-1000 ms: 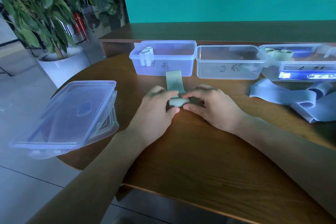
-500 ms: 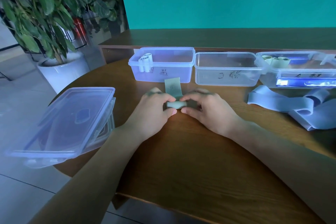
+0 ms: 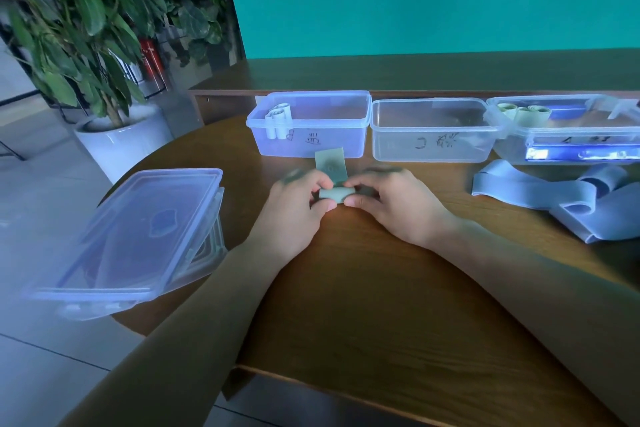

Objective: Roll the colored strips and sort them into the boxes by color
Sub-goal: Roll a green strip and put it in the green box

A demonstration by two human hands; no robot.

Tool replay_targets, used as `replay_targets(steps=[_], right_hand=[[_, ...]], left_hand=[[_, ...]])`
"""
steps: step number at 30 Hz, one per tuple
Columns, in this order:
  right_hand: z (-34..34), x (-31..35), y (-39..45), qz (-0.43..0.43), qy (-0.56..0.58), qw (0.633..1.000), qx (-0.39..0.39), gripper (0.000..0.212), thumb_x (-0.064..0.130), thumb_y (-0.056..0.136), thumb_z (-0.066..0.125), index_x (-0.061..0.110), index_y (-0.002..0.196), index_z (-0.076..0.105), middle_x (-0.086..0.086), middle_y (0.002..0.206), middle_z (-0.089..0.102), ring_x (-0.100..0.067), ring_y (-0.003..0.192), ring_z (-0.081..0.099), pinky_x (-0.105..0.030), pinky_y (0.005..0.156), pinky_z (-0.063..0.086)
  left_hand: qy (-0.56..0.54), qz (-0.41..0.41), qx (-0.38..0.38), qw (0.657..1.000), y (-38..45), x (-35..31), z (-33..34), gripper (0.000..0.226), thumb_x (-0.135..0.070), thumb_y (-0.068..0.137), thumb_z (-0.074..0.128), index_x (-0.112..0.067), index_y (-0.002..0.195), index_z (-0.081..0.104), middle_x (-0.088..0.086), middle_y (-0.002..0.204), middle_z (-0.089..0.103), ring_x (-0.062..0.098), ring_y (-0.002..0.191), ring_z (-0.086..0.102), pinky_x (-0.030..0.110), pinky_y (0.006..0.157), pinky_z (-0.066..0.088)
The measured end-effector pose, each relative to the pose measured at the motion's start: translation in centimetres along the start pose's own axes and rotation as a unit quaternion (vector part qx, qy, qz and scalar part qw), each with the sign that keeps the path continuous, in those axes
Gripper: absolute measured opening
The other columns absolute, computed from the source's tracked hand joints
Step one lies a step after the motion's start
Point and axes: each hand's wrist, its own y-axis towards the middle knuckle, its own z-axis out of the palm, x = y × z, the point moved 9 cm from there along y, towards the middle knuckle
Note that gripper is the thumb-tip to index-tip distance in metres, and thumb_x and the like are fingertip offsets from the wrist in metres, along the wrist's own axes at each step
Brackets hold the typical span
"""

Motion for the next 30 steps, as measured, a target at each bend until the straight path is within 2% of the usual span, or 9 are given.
replay_targets(steps=[3,6,9,12,16,20,23,28,30], right_hand=[[-0.5,0.7,-0.7,-0.014,0.008,1.0,-0.003,0.025,0.034,0.097,0.066,0.023,0.119,0.071,0.007,0.107,0.066,-0.011,0.088,0.061,-0.04,0.079,0.055],[-1.0,1.6,-2.3,-0.028,0.02,0.999,0.005,0.028,0.033,0.096,0.068,0.02,0.121,0.071,0.007,0.11,0.067,-0.009,0.089,0.06,-0.032,0.082,0.054],[-1.4,2.2,-4.2,-0.025,0.042,0.999,0.019,0.034,0.037,0.094,0.069,0.024,0.125,0.068,0.011,0.114,0.067,-0.006,0.088,0.062,-0.021,0.083,0.05],[-1.9,2.8,-6.0,-0.015,0.076,0.996,0.035,0.03,0.041,0.092,0.07,0.029,0.12,0.065,0.018,0.107,0.067,-0.009,0.077,0.061,-0.022,0.073,0.049],[-1.9,3.6,-7.7,-0.018,0.111,0.991,0.071,0.022,0.041,0.093,0.069,0.03,0.112,0.069,0.019,0.101,0.068,-0.003,0.08,0.061,-0.017,0.07,0.046],[-2.0,3.2,-7.1,-0.02,0.109,0.993,0.043,0.023,0.042,0.093,0.068,0.027,0.109,0.075,0.016,0.104,0.065,-0.003,0.097,0.062,-0.014,0.08,0.044],[-2.0,3.1,-6.6,-0.023,0.1,0.994,0.02,0.024,0.043,0.091,0.069,0.026,0.107,0.077,0.015,0.104,0.061,-0.001,0.098,0.059,-0.009,0.081,0.042],[-2.1,3.2,-6.6,-0.02,0.133,0.991,0.01,0.015,0.037,0.09,0.073,0.028,0.101,0.072,0.012,0.101,0.065,-0.011,0.085,0.061,-0.022,0.074,0.049],[-2.1,3.4,-6.4,-0.019,0.138,0.99,0.02,0.013,0.036,0.092,0.071,0.026,0.099,0.074,0.013,0.096,0.069,-0.01,0.084,0.062,-0.021,0.071,0.047]], left_hand=[[0.018,0.019,0.009,1.0,-0.9,-0.7,-0.1,0.021,-0.025,0.095,0.066,-0.021,0.116,0.063,-0.008,0.106,0.054,0.01,0.094,0.054,0.029,0.088,0.047],[0.023,0.036,0.019,0.999,-2.6,-1.4,-0.3,0.021,-0.027,0.097,0.063,-0.02,0.117,0.062,-0.006,0.109,0.054,0.013,0.101,0.054,0.033,0.091,0.047],[0.026,0.055,0.032,0.998,-4.6,-2.4,-0.6,0.022,-0.03,0.098,0.06,-0.022,0.119,0.061,-0.007,0.112,0.053,0.011,0.106,0.054,0.03,0.094,0.046],[0.035,0.059,0.049,0.996,-6.7,-3.1,-0.8,0.026,-0.036,0.101,0.054,-0.026,0.125,0.058,-0.01,0.122,0.051,0.006,0.111,0.051,0.018,0.094,0.041],[0.046,0.065,0.067,0.995,-8.8,-3.4,-0.7,0.031,-0.042,0.102,0.048,-0.03,0.13,0.055,-0.013,0.126,0.049,-0.001,0.113,0.045,0.007,0.09,0.031],[0.039,0.072,0.03,0.996,-8.6,-3.5,-1.2,0.031,-0.039,0.102,0.049,-0.024,0.126,0.062,-0.009,0.12,0.056,0.004,0.113,0.05,0.015,0.094,0.04],[0.032,0.073,0.003,0.997,-8.3,-3.4,-1.6,0.03,-0.036,0.101,0.054,-0.02,0.121,0.069,-0.008,0.115,0.056,0.007,0.108,0.054,0.024,0.096,0.047],[0.035,0.072,-0.012,0.997,-8.3,-3.4,-1.9,0.024,-0.039,0.098,0.059,-0.026,0.116,0.068,-0.01,0.11,0.065,0.006,0.102,0.059,0.015,0.086,0.046],[0.043,0.076,-0.013,0.996,-8.3,-3.6,-2.0,0.021,-0.042,0.098,0.057,-0.028,0.11,0.067,-0.011,0.106,0.065,0.007,0.101,0.06,0.015,0.081,0.048]])
